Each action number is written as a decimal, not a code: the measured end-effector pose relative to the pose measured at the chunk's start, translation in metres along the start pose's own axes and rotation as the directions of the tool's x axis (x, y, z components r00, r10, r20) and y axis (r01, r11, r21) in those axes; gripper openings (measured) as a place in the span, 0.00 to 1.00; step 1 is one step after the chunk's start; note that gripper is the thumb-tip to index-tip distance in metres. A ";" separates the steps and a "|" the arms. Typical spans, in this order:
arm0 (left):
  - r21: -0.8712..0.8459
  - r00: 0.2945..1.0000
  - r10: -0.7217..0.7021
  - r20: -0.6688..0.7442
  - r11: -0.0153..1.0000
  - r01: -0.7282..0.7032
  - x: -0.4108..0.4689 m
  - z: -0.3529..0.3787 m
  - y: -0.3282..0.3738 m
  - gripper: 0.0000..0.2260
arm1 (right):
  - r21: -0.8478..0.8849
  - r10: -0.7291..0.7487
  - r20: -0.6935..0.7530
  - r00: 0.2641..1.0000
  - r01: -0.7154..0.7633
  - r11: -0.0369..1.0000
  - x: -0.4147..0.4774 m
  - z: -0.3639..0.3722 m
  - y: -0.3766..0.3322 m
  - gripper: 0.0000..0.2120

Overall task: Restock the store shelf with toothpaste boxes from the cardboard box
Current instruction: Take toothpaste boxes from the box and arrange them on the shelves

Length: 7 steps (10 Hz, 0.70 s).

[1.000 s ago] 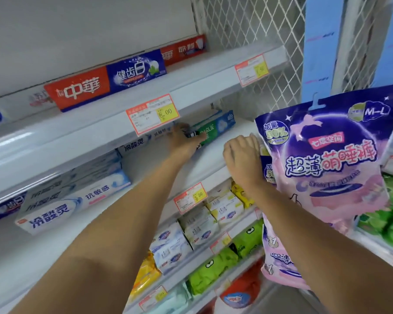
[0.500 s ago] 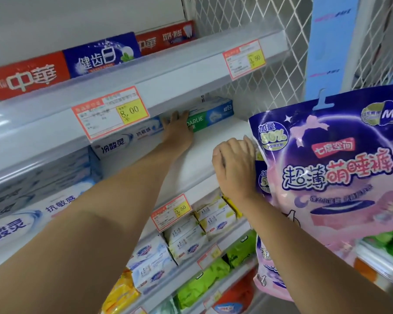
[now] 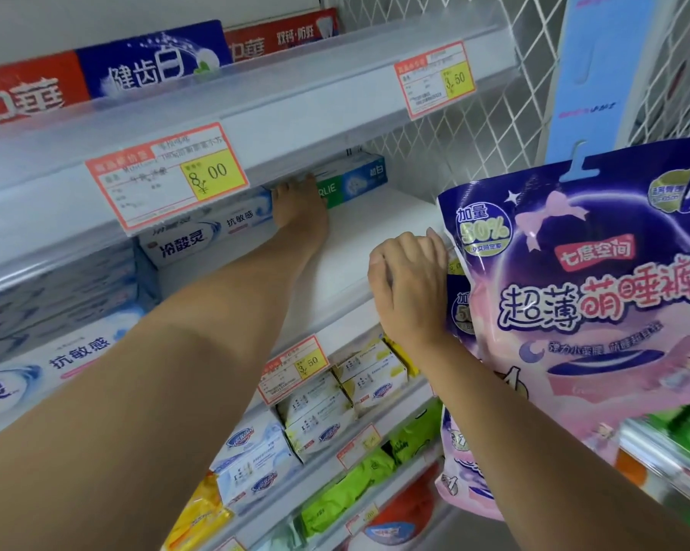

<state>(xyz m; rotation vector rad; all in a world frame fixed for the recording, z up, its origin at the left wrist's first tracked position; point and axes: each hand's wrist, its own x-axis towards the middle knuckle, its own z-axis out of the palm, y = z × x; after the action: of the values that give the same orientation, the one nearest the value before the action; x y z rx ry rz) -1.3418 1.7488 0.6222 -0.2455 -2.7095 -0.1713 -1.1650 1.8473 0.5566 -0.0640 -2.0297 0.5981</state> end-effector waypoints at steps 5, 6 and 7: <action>-0.011 1.000 -0.001 0.003 1.000 0.001 0.001 0.003 -0.007 0.27 | -0.027 -0.007 0.028 1.000 0.008 1.000 0.001 -0.001 0.001 0.18; 0.032 0.998 -0.028 0.048 0.999 0.026 -0.001 0.001 -0.007 0.27 | -0.028 -0.004 0.024 1.000 0.004 1.000 0.000 -0.001 0.000 0.18; 0.037 0.999 -0.021 0.041 0.999 0.020 0.001 0.000 -0.006 0.26 | -0.030 -0.003 0.013 1.000 0.004 1.000 0.000 0.000 0.001 0.17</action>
<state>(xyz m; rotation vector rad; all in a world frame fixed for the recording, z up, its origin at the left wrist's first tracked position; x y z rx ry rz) -1.3438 1.7428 0.6220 -0.2131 -2.7538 -0.1240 -1.1646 1.8478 0.5562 -0.0743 -2.0509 0.5675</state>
